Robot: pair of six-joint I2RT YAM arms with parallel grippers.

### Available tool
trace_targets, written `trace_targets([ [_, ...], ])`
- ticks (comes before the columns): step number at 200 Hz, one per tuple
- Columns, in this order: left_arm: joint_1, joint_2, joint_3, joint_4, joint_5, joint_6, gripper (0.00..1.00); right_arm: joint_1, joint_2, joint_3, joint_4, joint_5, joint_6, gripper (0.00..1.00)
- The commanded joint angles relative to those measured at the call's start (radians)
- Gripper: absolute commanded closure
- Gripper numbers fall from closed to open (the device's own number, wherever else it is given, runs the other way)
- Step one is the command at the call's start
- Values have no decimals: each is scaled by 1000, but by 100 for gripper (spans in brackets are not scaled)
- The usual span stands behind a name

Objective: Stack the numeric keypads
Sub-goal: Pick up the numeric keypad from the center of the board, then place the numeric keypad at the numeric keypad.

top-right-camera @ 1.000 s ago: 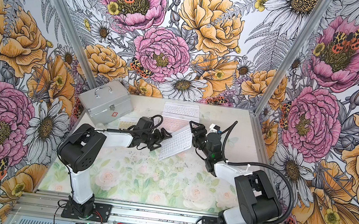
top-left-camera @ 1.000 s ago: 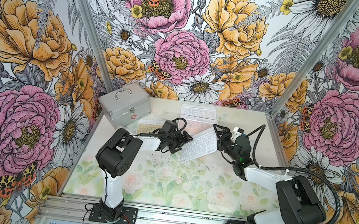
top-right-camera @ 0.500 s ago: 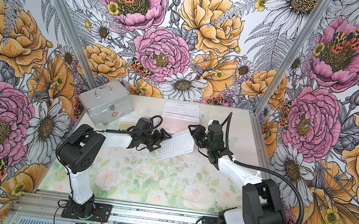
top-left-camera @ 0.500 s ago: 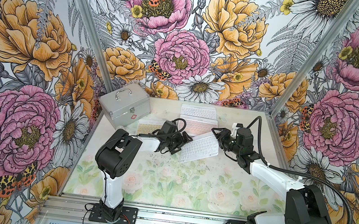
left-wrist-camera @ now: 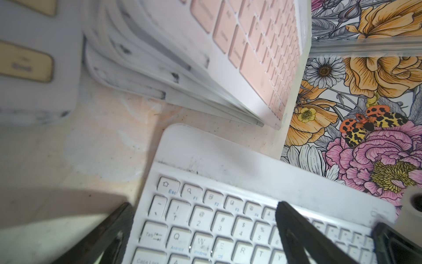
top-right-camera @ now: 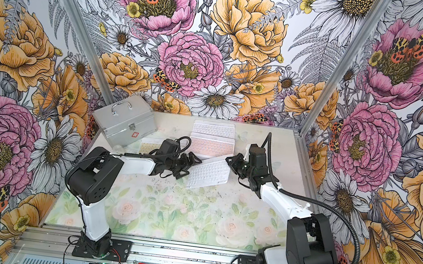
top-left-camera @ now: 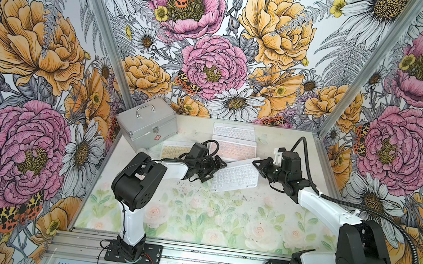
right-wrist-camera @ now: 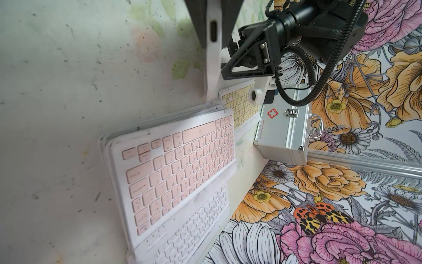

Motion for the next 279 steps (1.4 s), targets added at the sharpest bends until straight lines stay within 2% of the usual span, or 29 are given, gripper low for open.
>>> trace_targets([
  [1,4,-29,-15,-6,21,-16,1,-6,-18,33,41,-55,-41,100],
  [13,4,-30,-17,-6,23,-20,1,-9,-15,26,78,-78,-34,100],
  [47,29,-137,-9,-20,38,-27,1,-21,-28,33,204,-124,18,100],
  [80,83,-184,107,-178,28,65,1,-57,29,115,271,-142,29,100],
  [121,149,-77,323,-320,33,169,1,-103,197,229,419,-155,38,100],
  [175,170,115,560,-430,-12,252,1,-140,451,371,569,-208,80,100],
  [225,183,229,640,-437,-18,269,1,-148,583,453,614,-256,121,100],
  [279,182,321,713,-443,-7,267,1,-162,671,475,628,-296,127,100],
])
